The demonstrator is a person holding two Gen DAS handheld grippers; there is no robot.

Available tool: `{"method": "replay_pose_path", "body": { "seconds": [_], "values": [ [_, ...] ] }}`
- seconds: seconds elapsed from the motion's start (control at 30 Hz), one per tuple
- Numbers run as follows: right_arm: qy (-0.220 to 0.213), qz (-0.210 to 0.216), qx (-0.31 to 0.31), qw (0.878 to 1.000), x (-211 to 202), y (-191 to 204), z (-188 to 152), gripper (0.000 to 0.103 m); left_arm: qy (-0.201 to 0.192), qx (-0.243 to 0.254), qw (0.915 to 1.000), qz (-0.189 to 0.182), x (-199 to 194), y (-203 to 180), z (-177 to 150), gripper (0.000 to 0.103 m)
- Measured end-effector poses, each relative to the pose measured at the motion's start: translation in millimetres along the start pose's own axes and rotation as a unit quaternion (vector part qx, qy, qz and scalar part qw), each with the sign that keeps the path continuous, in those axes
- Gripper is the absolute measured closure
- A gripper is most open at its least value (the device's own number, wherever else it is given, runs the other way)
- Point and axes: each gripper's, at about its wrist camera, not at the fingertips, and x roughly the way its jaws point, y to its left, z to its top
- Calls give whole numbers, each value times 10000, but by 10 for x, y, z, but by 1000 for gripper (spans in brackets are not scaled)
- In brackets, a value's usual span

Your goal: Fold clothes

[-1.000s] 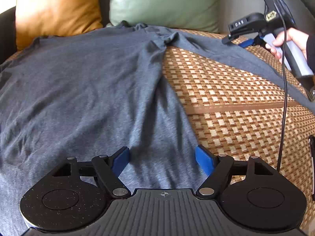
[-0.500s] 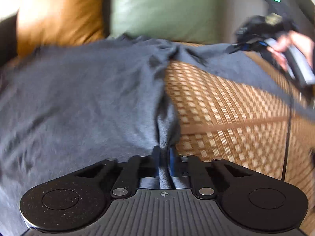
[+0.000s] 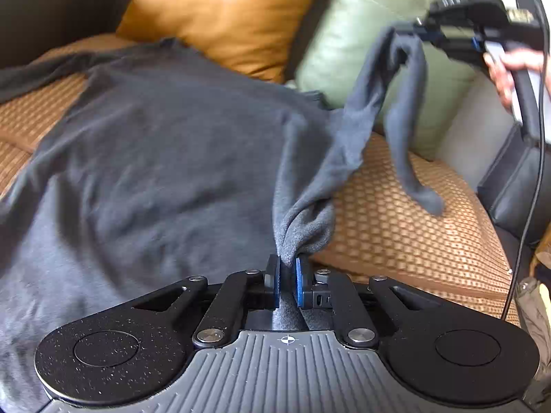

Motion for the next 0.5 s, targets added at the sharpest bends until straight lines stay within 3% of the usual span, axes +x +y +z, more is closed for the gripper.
{"method": "replay_pose_path", "body": {
  "seconds": [0.1,0.17,0.2,0.27,0.3,0.33,0.37,0.43,0.5],
  "values": [
    [118,182,-62,9997,369,313,16,95,171,-140,9997,-50,67,207,-19,93],
    [213,262,-78,9994,625,477,-23,94,237,-190,9995,-49,108,300,-55,85],
    [294,247,-107,9992,752,549,-67,94,313,-159,9993,-92,150,327,-63,76],
    [472,154,-191,9986,1002,651,-190,91,443,-93,9988,-178,224,377,-78,74],
    [619,74,-258,9977,1129,697,-268,84,426,-47,9988,-226,218,387,-80,72],
    [822,-1,-343,9960,1248,736,-349,65,408,0,9988,-275,213,397,-83,69],
    [1012,-88,-465,9937,1342,780,-421,57,396,36,9987,-332,205,407,-83,65],
    [1136,-140,-813,9901,1347,858,-506,56,385,-24,9980,-508,163,451,-66,47],
    [978,-106,-872,9913,1170,827,-466,52,283,-147,9983,-485,110,497,-30,43]
  ]
}}
